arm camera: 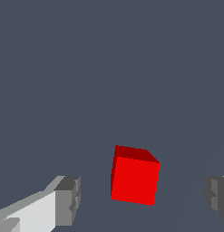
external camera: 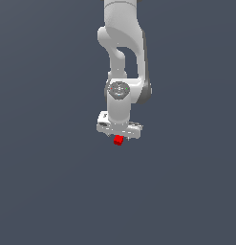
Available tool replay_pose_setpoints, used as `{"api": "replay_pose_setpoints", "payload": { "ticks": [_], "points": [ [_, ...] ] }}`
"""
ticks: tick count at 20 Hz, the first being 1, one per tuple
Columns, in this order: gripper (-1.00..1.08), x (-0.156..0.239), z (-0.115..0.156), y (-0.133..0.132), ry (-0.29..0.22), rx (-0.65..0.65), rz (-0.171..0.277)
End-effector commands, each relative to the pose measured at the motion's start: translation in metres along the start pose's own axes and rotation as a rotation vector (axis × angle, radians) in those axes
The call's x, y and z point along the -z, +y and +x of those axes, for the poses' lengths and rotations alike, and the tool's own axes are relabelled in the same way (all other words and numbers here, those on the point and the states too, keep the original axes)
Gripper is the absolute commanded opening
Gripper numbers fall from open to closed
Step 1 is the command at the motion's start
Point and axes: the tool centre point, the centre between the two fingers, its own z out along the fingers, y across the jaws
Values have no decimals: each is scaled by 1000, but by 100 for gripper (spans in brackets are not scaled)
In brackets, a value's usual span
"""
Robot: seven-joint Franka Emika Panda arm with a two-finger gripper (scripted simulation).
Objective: Pick up the red cube and move it to a goal position.
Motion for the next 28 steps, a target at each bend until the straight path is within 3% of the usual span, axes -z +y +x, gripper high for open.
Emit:
{"api": "replay_pose_setpoints", "payload": {
  "ticks": [1,8,15,16,28],
  "points": [
    [100,-18,-5,1,4,-49,0],
    [100,-51,-12,3,12,-137,1],
    [100,-59,-13,2,13,-159,2],
    [-100,-59,-13,2,13,-159,2],
    [-100,-58,-13,2,12,-158,2]
  ]
}}
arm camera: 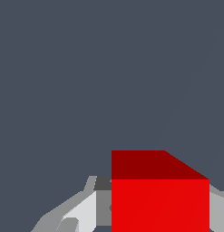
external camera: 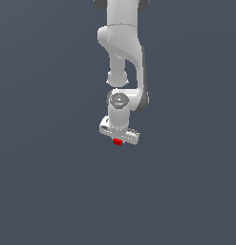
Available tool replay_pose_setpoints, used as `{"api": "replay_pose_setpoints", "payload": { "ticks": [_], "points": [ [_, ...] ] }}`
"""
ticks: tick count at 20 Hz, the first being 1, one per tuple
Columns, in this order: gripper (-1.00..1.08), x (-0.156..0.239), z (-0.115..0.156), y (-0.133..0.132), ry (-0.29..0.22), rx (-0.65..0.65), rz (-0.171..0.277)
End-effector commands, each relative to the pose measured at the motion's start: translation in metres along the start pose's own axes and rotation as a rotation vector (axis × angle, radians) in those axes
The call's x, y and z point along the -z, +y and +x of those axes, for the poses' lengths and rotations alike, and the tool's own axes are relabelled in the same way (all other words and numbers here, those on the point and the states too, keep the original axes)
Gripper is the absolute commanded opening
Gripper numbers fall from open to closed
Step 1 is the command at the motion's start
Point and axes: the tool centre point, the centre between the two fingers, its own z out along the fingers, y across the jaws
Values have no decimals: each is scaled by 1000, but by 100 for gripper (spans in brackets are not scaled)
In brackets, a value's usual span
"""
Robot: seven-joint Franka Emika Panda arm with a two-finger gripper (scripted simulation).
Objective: Pick up the red cube and move it to a goal position.
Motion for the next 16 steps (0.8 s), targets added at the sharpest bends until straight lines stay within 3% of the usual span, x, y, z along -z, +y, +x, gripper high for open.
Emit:
{"api": "replay_pose_setpoints", "payload": {
  "ticks": [1,8,16],
  "points": [
    [-100,2,1,0,1,0,0],
    [-100,29,11,-2,1,0,0],
    [-100,88,35,-7,1,-1,0]
  ]
}}
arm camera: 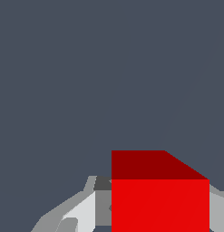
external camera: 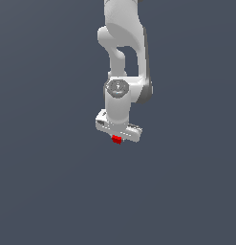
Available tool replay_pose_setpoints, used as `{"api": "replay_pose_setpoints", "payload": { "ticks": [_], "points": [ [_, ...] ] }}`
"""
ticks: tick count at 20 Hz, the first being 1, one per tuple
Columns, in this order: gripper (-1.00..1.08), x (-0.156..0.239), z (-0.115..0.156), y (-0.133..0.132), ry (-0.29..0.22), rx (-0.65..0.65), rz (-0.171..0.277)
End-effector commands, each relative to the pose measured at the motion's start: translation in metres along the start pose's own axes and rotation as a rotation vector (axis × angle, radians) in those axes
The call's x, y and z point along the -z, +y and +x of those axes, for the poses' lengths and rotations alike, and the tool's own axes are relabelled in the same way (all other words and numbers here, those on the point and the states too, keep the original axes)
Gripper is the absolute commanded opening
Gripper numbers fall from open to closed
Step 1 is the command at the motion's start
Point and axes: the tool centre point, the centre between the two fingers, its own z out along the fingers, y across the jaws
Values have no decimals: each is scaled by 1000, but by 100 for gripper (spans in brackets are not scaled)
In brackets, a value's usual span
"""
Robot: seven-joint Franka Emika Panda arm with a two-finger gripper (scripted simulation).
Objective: Pick up the red cube and move it to a goal position.
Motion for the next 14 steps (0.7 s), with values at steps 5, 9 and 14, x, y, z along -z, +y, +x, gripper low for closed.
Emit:
{"api": "replay_pose_setpoints", "payload": {
  "ticks": [5,9,14],
  "points": [
    [-100,44,19,-4,1,0,0],
    [-100,59,26,-6,1,0,0],
    [-100,66,30,-7,1,0,0]
  ]
}}
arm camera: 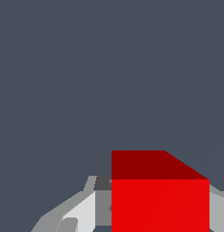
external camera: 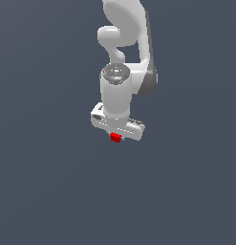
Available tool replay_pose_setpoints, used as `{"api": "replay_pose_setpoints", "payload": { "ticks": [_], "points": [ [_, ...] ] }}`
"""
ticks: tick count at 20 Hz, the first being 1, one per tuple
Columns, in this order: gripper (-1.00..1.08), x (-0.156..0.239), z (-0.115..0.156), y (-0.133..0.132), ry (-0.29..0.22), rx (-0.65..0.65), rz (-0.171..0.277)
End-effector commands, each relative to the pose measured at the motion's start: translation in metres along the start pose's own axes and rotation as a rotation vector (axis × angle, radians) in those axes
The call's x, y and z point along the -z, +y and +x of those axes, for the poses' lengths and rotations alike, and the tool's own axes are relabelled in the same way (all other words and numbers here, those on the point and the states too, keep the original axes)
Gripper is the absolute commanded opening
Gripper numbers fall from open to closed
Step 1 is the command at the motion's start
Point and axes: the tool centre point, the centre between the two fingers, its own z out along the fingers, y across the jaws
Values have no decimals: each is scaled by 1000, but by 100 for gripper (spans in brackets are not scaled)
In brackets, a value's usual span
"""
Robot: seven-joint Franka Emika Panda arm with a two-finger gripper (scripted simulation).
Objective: Pick up the red cube and move it to a goal position.
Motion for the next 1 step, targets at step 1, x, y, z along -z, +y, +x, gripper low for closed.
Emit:
{"api": "replay_pose_setpoints", "payload": {
  "ticks": [1],
  "points": [
    [-100,2,1,0,-1,0,0]
  ]
}}
